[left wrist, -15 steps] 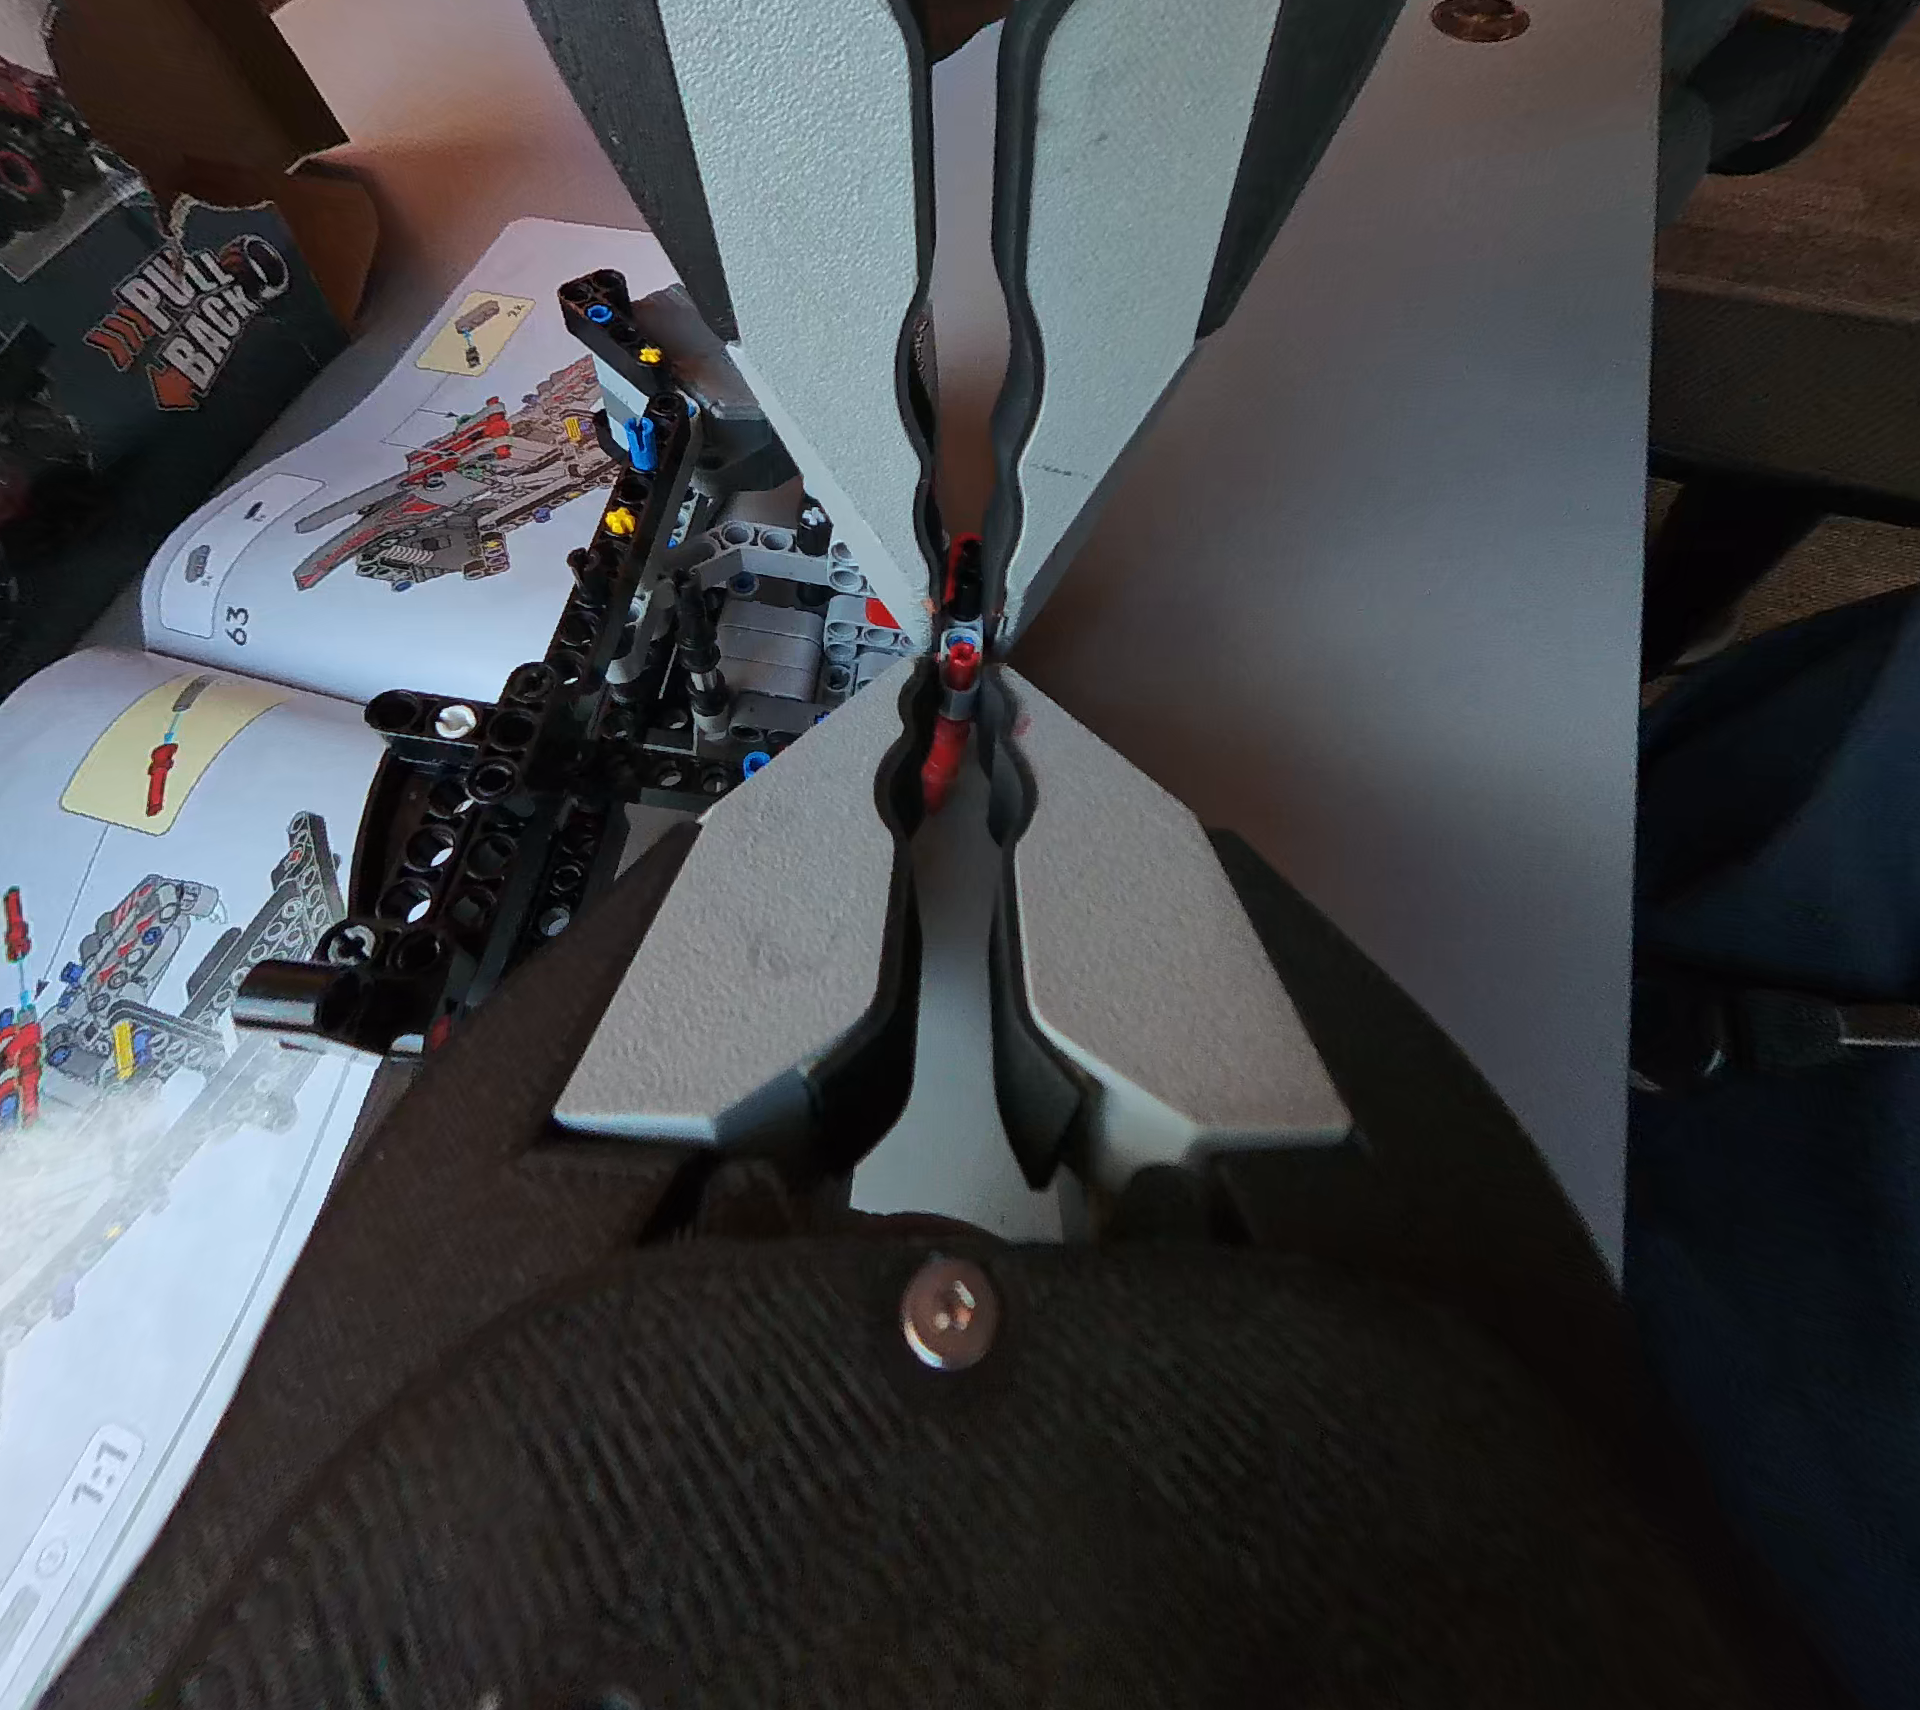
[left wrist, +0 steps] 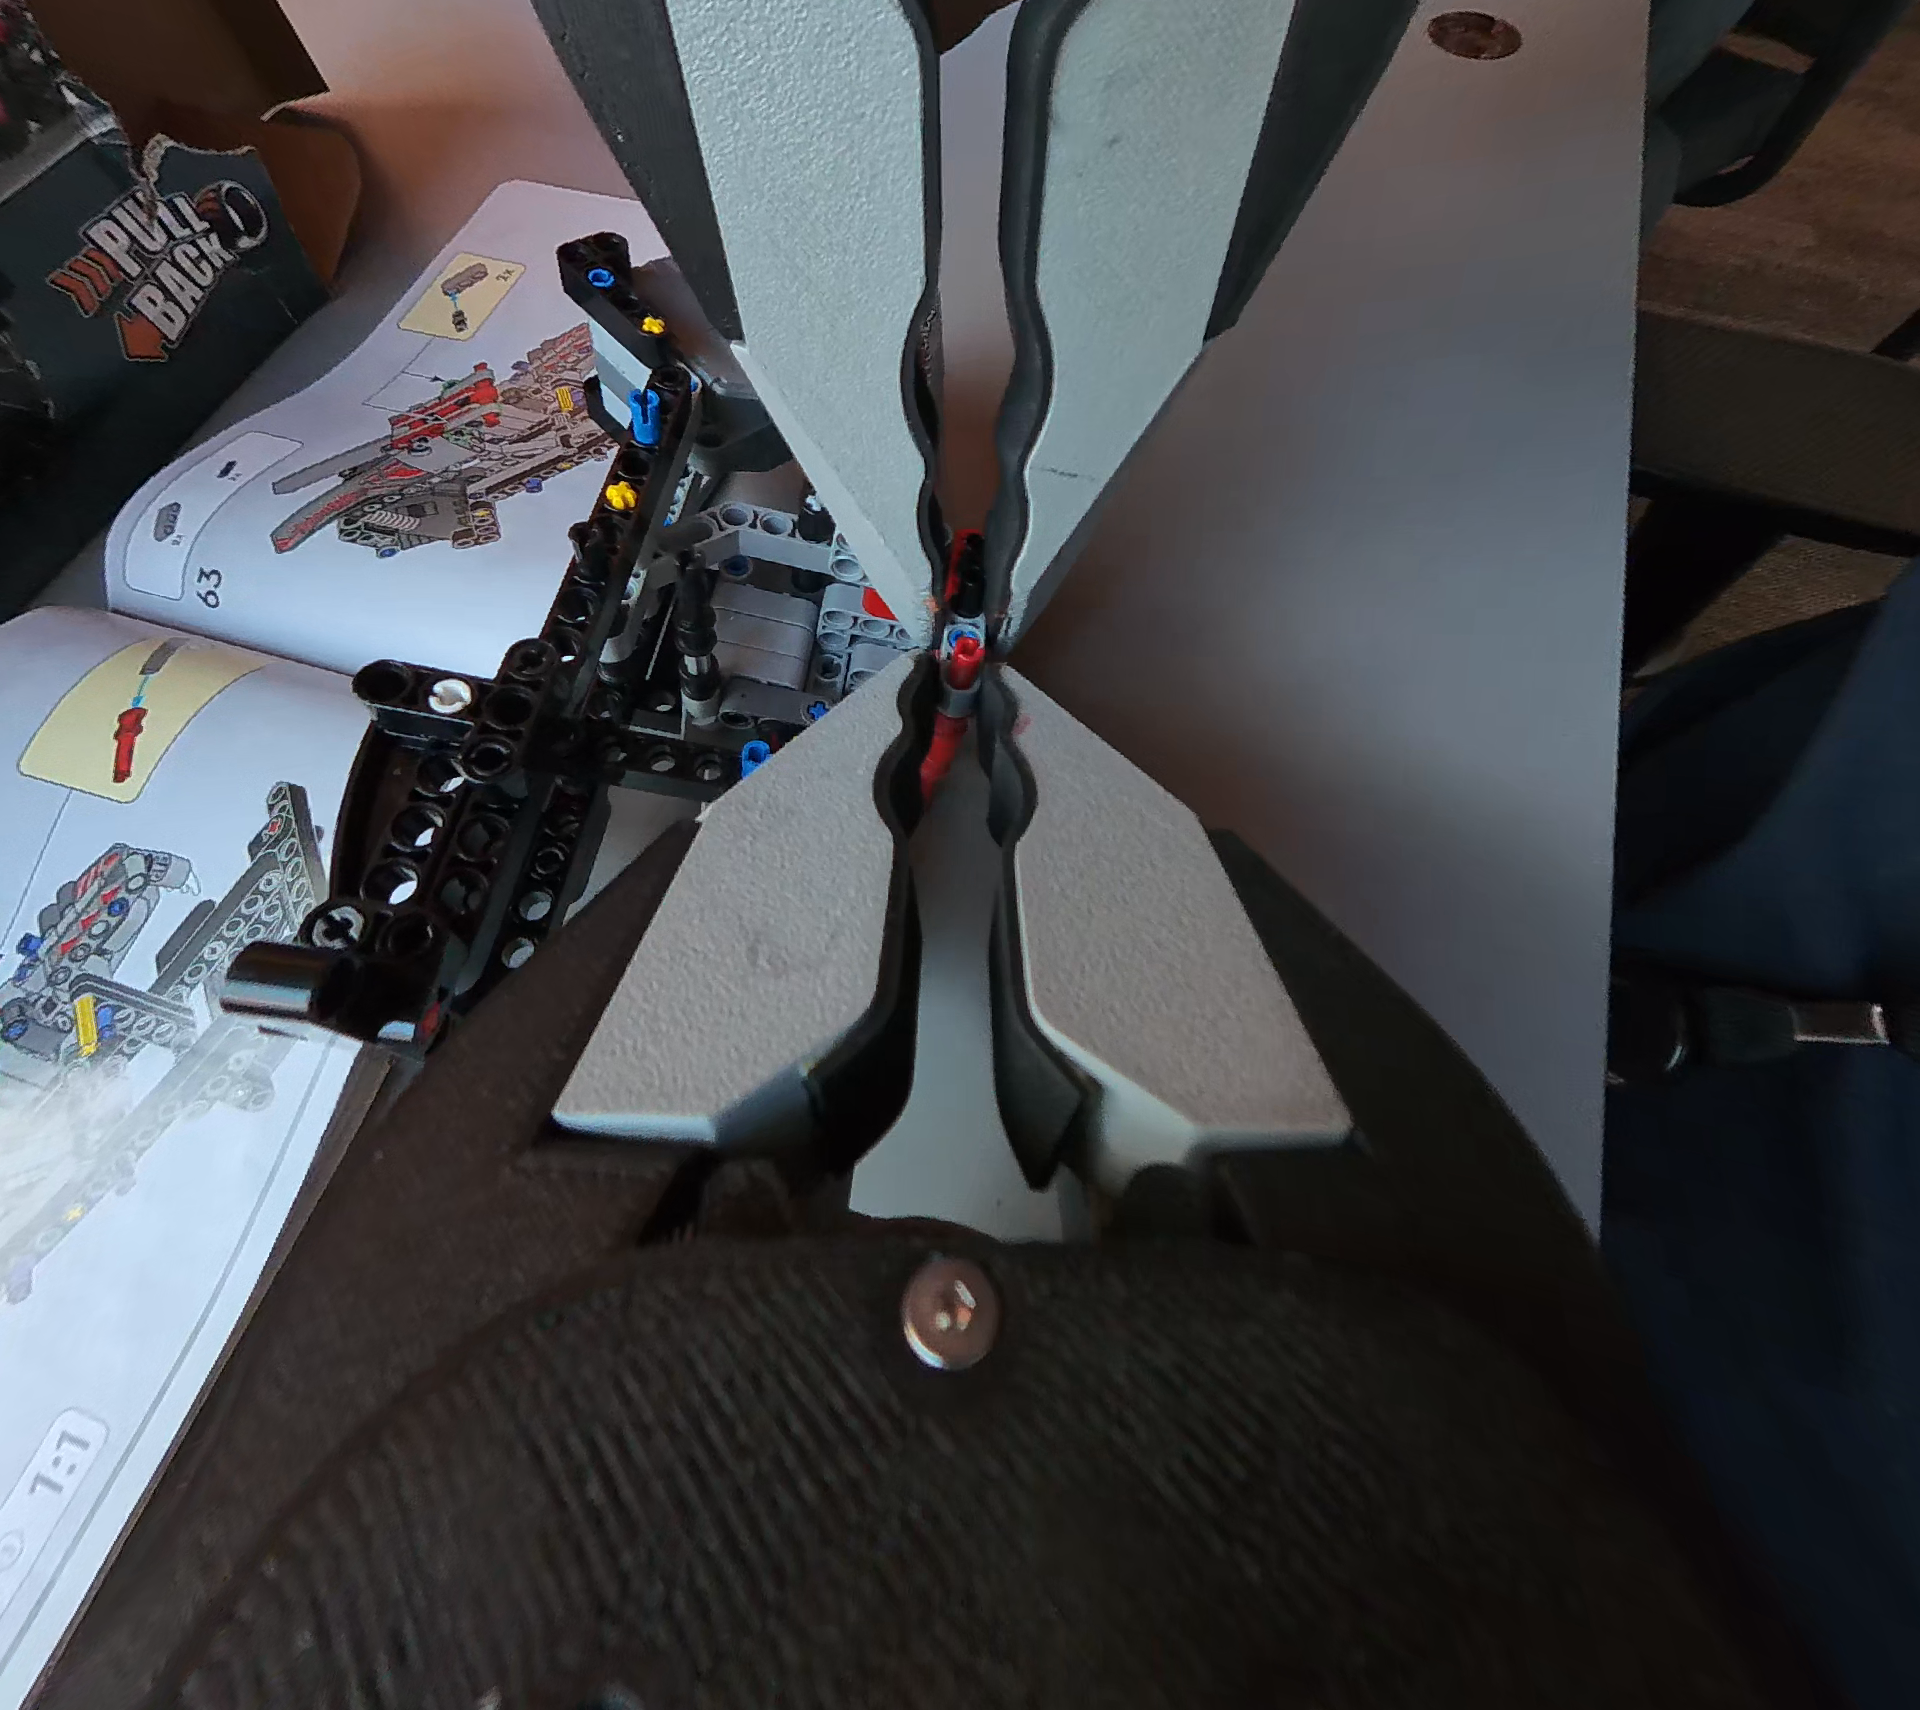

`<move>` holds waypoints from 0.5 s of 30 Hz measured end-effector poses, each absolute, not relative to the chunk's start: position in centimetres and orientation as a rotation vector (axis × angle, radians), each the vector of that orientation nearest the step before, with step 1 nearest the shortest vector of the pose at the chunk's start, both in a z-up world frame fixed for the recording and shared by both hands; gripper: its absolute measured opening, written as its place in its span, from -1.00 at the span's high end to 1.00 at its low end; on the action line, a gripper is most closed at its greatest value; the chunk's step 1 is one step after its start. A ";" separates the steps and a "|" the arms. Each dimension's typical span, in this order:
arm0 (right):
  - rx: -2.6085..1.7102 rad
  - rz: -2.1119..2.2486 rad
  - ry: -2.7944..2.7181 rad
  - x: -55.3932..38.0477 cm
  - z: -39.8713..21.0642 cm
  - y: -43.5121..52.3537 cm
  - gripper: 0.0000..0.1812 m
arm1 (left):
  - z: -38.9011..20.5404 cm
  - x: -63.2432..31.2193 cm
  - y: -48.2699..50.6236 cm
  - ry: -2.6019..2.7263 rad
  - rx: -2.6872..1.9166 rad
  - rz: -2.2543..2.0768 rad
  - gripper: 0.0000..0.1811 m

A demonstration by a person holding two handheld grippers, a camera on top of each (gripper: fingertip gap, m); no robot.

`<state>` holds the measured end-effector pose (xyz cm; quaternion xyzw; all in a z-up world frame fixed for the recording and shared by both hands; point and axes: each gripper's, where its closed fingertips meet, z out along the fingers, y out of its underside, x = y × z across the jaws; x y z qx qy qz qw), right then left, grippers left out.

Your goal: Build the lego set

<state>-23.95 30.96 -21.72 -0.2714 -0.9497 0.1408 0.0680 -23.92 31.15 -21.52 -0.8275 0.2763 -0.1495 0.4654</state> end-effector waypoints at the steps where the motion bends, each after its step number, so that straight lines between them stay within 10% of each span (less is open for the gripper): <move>1: -0.815 0.424 -2.861 -24.0 -21.7 31.0 0.94 | -21.5 -23.9 31.1 0.679 -2.033 -0.366 0.94; 15: -0.796 0.356 -2.887 -24.1 -21.9 30.9 0.93 | -21.6 -24.1 31.0 0.666 -2.052 -0.384 0.93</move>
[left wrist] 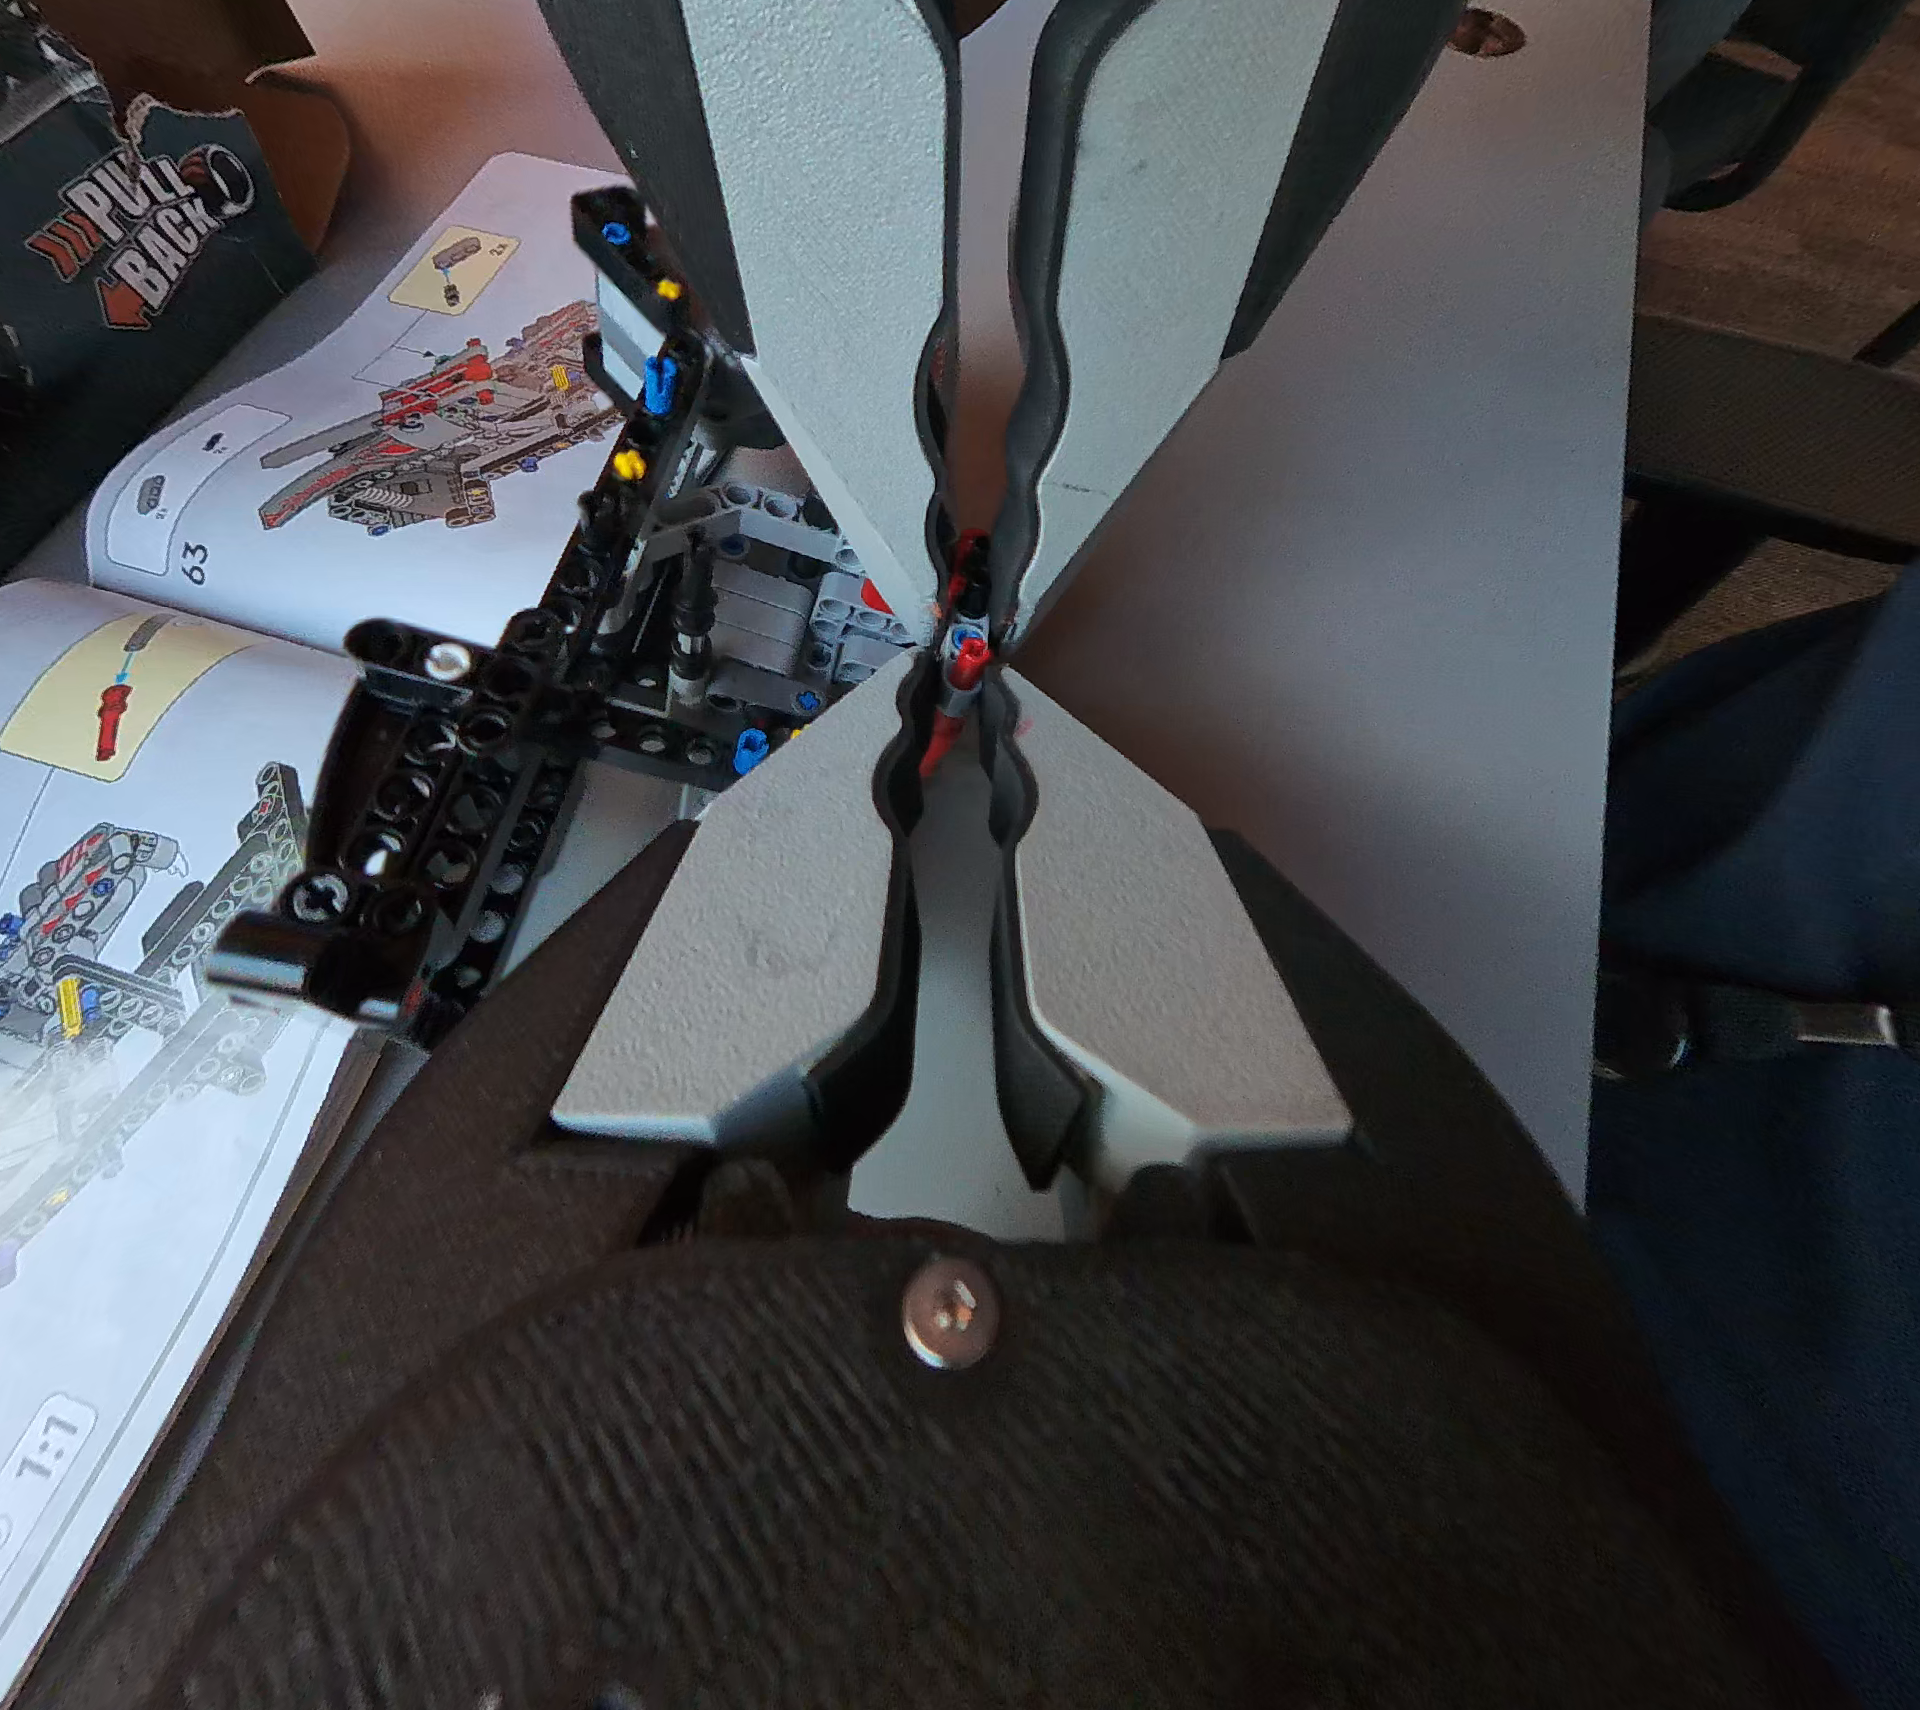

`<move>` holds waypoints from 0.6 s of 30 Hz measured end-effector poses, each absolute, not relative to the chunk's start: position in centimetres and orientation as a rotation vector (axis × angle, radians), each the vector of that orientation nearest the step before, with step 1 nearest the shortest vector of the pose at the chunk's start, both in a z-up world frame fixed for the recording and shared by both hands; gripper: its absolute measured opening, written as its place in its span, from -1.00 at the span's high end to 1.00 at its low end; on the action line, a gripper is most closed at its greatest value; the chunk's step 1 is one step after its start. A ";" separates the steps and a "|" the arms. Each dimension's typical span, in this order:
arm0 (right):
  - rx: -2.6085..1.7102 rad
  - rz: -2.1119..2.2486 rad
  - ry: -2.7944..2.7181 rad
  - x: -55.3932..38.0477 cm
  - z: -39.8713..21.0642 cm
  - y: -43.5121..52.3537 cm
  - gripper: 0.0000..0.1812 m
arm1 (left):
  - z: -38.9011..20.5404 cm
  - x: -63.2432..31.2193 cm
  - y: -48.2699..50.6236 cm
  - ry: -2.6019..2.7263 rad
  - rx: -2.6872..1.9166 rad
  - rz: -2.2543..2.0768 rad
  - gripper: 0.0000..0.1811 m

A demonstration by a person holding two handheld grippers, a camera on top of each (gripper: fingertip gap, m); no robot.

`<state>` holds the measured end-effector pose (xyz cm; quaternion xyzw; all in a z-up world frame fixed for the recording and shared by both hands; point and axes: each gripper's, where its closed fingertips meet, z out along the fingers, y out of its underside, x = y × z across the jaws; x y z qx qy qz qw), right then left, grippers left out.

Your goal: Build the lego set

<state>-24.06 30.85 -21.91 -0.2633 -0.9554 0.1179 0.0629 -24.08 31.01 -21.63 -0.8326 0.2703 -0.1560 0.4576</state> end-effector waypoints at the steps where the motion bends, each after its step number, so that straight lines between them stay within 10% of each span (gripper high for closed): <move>1: -0.792 0.354 -2.887 -24.1 -22.0 30.8 0.93 | -21.7 -24.1 31.0 0.670 -2.053 -0.379 0.93; 18: -1.075 0.801 -2.409 -23.3 -18.0 32.2 0.65 | -21.3 -26.2 29.8 0.618 -2.053 -0.440 0.84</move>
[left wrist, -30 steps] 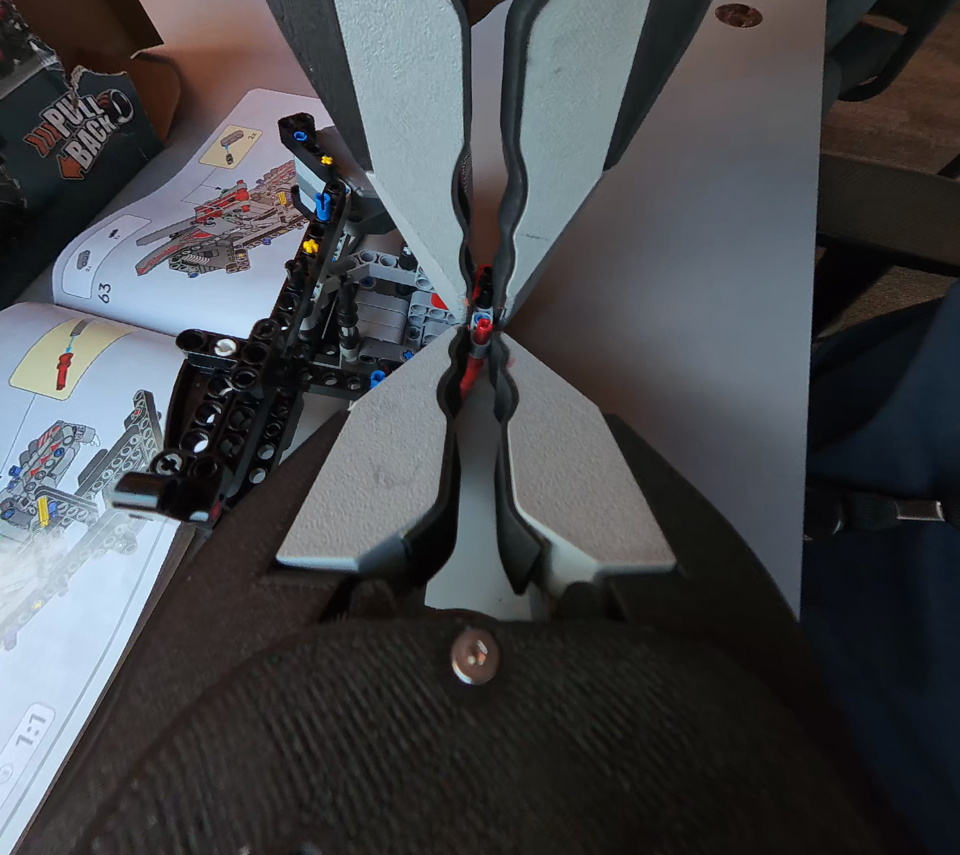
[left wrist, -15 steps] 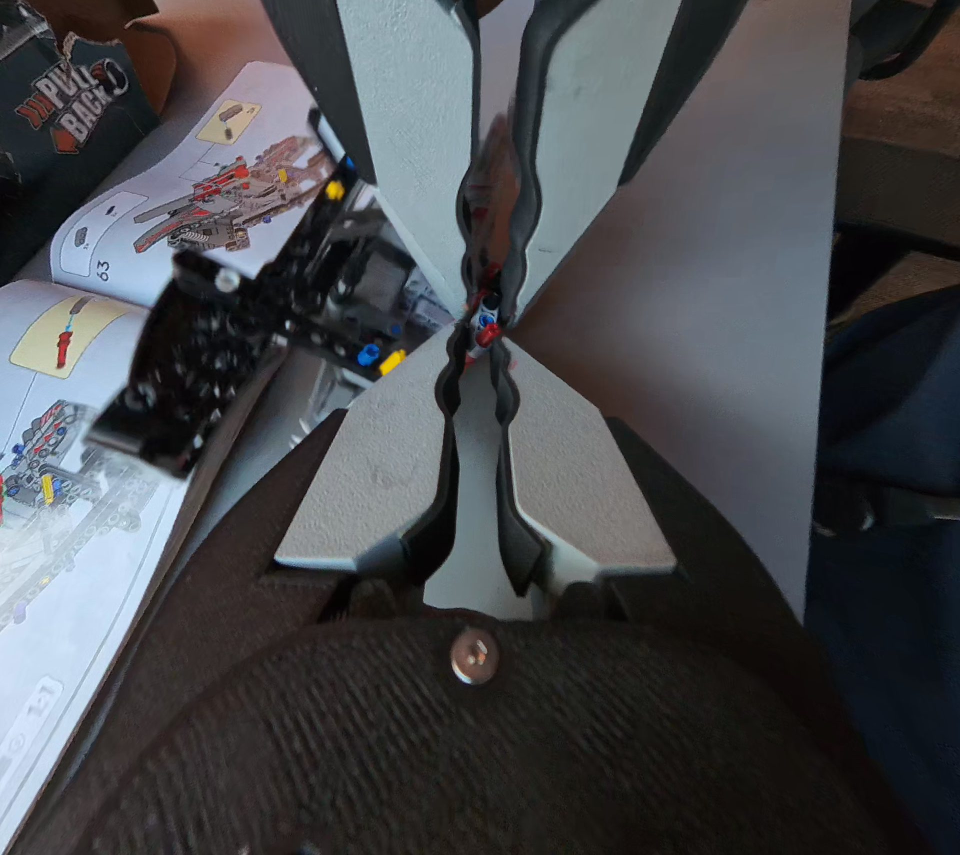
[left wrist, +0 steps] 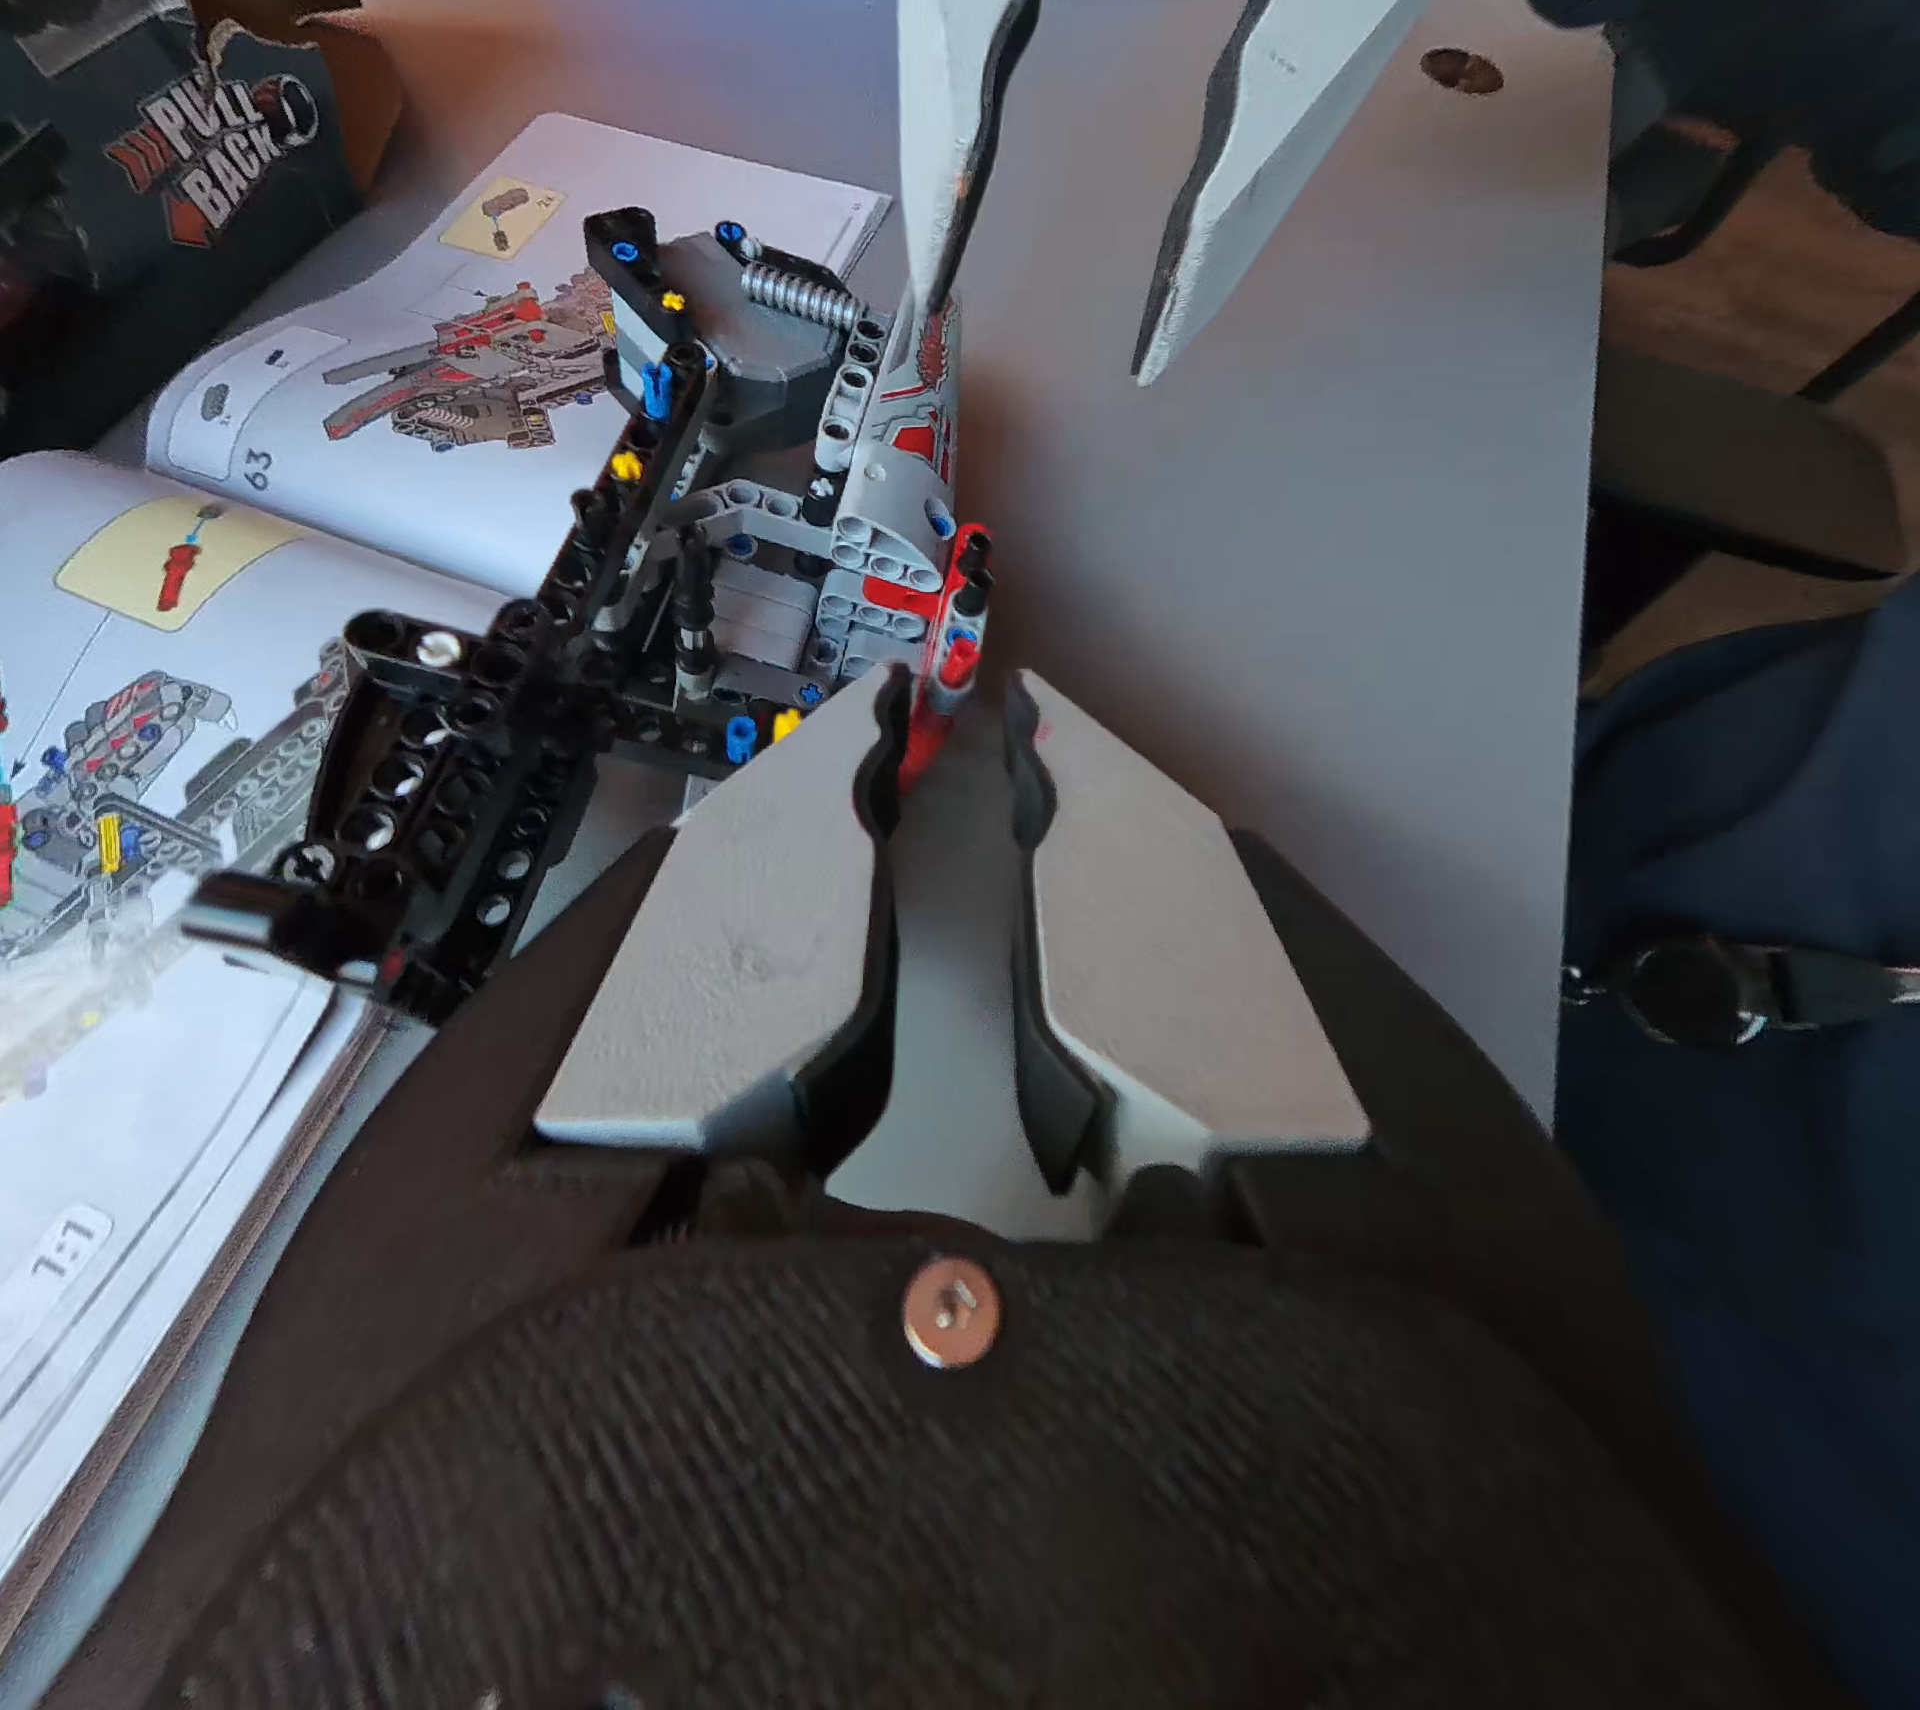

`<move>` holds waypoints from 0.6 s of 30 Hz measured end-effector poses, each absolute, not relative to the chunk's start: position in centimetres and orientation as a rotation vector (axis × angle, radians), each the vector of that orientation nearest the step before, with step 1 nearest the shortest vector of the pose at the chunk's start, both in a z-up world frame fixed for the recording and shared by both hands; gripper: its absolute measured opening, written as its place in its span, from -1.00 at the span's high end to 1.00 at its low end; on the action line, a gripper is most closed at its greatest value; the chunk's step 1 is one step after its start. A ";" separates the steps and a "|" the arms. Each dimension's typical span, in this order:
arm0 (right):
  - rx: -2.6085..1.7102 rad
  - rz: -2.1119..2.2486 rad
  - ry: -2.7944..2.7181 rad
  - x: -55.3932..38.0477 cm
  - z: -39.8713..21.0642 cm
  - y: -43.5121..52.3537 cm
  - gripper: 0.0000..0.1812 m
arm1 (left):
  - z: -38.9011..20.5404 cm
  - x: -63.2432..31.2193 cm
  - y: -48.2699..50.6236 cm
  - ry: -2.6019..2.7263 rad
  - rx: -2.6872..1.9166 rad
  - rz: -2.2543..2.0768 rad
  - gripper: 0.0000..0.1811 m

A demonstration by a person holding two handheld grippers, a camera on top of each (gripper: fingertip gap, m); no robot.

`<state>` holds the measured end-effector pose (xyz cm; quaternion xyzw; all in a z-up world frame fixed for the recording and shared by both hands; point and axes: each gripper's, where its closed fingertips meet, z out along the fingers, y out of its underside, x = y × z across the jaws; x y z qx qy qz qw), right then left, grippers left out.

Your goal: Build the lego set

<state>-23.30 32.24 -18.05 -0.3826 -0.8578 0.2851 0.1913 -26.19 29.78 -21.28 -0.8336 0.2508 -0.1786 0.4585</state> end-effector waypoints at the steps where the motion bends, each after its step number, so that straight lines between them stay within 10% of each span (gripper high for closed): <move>1: -1.080 0.800 -2.383 -23.1 -18.5 32.3 0.64 | -21.4 -26.3 29.6 0.623 -2.049 -0.419 0.79; 13: -1.294 0.934 -2.082 -22.7 -20.7 37.8 0.24 | -22.4 -26.6 30.2 0.695 -2.099 -0.289 0.92; 18: -1.255 0.877 -2.118 -22.7 -21.1 37.3 0.45 | -19.2 -25.9 30.4 0.547 -2.088 -0.561 0.92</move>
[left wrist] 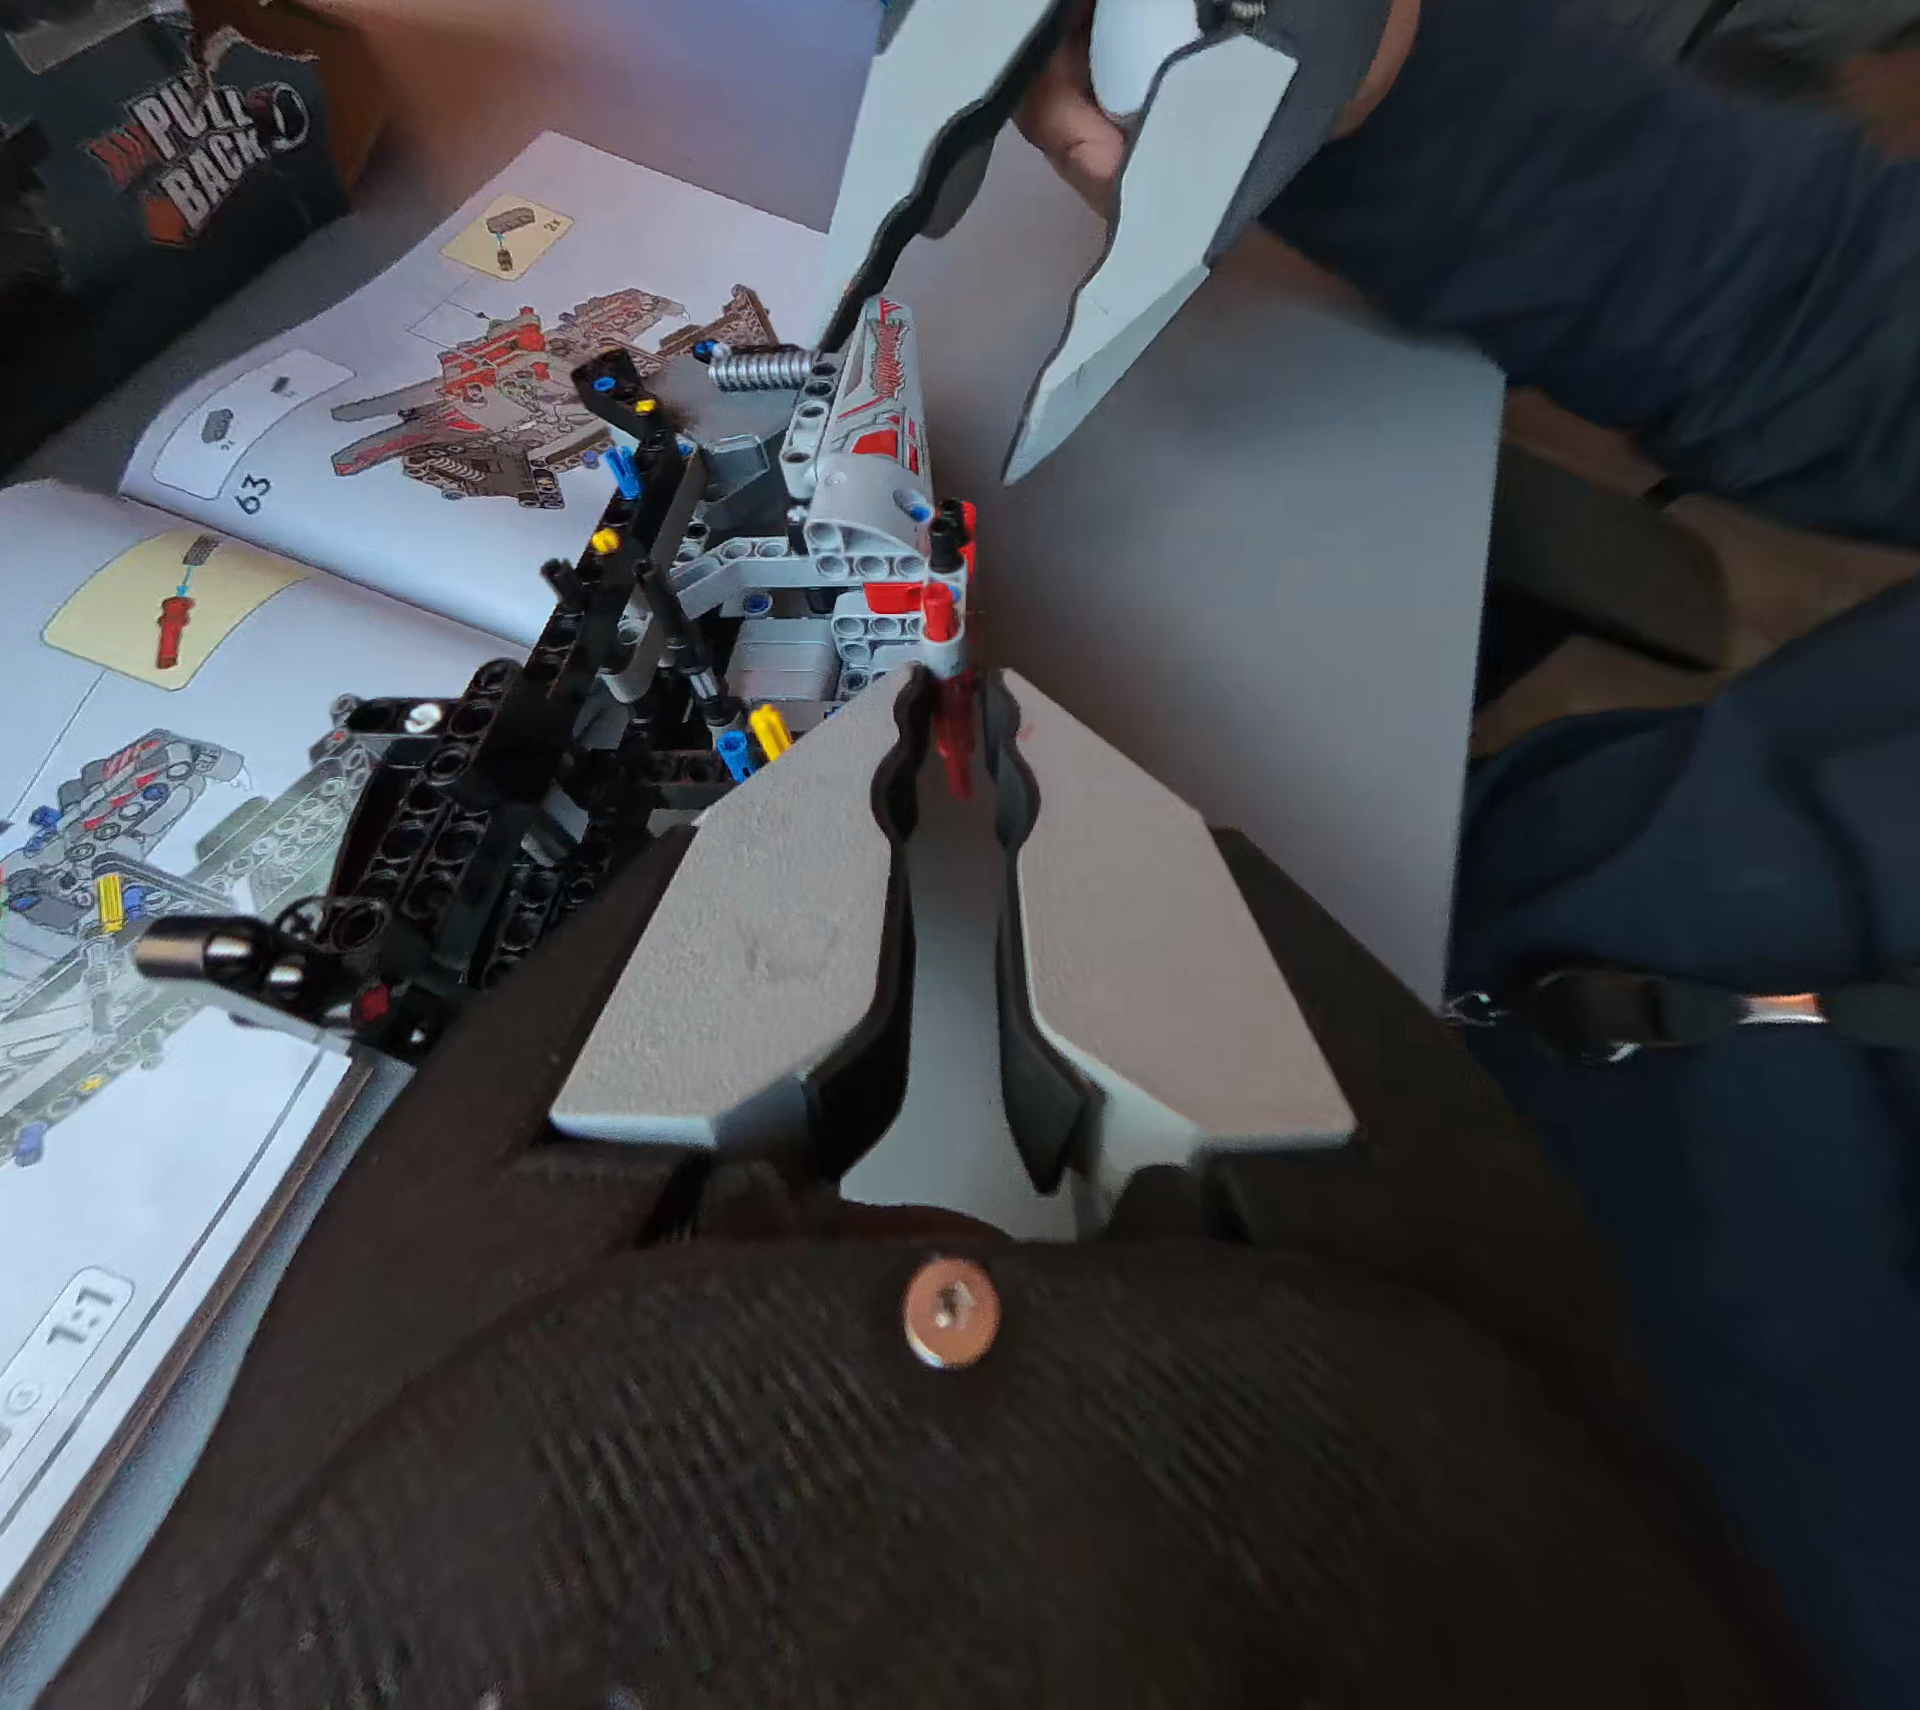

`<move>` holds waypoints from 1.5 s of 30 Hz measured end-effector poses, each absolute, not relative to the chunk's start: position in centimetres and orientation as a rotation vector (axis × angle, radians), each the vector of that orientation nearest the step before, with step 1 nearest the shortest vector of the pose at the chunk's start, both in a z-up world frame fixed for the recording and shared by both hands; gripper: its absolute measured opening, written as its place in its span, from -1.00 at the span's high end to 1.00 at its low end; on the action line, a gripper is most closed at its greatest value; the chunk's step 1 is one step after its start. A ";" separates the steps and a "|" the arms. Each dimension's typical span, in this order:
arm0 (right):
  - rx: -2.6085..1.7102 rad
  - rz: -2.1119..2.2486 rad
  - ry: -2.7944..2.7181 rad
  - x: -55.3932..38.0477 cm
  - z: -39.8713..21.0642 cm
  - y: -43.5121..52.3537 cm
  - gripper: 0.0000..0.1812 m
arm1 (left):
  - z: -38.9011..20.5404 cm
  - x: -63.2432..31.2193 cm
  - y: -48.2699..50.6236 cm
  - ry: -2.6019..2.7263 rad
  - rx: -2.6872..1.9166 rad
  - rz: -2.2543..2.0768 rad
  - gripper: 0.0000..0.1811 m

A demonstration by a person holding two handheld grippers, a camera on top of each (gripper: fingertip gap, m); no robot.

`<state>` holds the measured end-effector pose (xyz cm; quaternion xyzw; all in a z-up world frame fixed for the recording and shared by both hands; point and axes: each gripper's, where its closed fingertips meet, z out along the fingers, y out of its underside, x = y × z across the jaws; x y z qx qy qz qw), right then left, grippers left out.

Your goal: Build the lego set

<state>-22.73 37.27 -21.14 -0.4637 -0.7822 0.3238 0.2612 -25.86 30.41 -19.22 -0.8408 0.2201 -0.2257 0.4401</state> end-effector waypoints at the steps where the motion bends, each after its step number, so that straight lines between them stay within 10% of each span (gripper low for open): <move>1: -1.251 0.883 -2.099 -22.8 -20.7 37.4 0.49 | -18.8 -25.9 30.4 0.538 -2.095 -0.582 0.92; 12: -1.166 1.390 -2.105 -20.2 -15.2 32.6 0.69 | -15.9 -24.1 29.0 0.364 -2.144 -1.058 0.92; 23: -1.293 1.189 -2.094 -21.2 -18.8 36.1 0.31 | -15.8 -26.2 30.6 0.223 -2.139 -1.246 0.90; 45: -1.355 1.232 -2.192 -20.5 -20.2 32.8 0.34 | -17.2 -35.5 29.3 0.203 -2.215 -0.601 0.67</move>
